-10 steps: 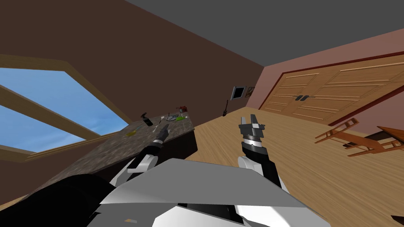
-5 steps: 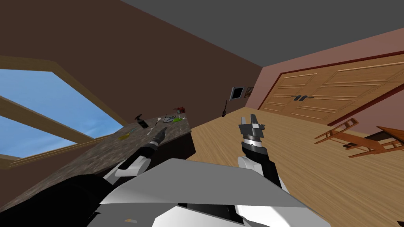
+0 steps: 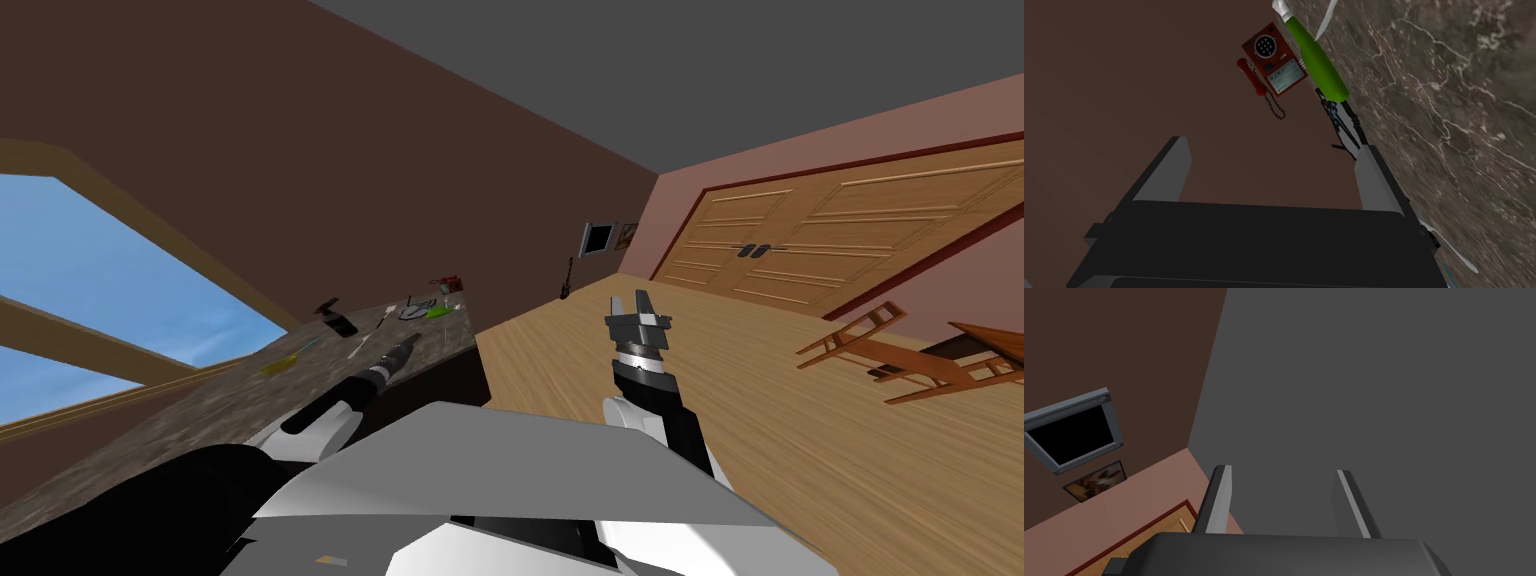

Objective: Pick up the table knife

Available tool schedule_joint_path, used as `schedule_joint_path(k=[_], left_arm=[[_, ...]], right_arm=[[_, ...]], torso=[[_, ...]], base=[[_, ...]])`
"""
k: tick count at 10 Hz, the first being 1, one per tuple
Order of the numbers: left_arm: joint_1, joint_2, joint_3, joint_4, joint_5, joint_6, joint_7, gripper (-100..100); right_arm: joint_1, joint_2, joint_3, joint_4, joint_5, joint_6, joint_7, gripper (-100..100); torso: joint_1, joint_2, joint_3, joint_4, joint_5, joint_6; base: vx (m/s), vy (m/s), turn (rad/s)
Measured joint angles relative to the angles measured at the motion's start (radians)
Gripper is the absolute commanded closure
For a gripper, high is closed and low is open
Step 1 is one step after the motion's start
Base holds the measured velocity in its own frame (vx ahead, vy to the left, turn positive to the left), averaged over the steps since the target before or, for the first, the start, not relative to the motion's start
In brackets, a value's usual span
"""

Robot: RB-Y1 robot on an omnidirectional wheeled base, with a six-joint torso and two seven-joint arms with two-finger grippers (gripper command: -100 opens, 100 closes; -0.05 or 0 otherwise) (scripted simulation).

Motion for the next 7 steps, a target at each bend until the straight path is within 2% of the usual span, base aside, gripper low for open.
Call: schedule_joint_path(k=[1,2,4,5,7], left_arm=[[0.009,0.014,-0.004,0.004,-0.002,0.02,-0.008,-100],[0.04,0.042,0.0,-0.002,0.001,0.042,-0.015,-100],[0.056,0.08,-0.005,0.003,0.0,0.088,-0.027,-100],[0.087,0.106,-0.006,-0.004,-0.003,0.118,-0.039,-100],[0.117,0.145,-0.01,-0.007,-0.008,0.166,-0.055,-100]], right_arm=[[0.0,0.0,0.0,0.0,0.0,0.0,0.0,0],[0.0,0.0,0.0,0.0,0.0,0.0,0.0,0],[0.0,0.0,0.0,0.0,0.0,0.0,0.0,0],[0.0,0.0,0.0,0.0,0.0,0.0,0.0,0],[0.0,0.0,0.0,0.0,0.0,0.0,0.0,0]], torso=[[0.001,0.001,0.0,0.0,0.0,0.0],[0.001,0.003,0.001,0.0,0.0,0.0],[0.002,0.005,0.003,0.001,0.001,0.0],[0.001,0.002,0.001,0.0,0.0,0.0],[0.002,0.003,0.002,0.001,0.001,0.0]], base=[[0.16,-0.015,-0.044],[0.114,-0.013,-0.019],[0.171,-0.012,-0.057],[0.151,-0.017,-0.022],[0.157,0.01,-0.036]])
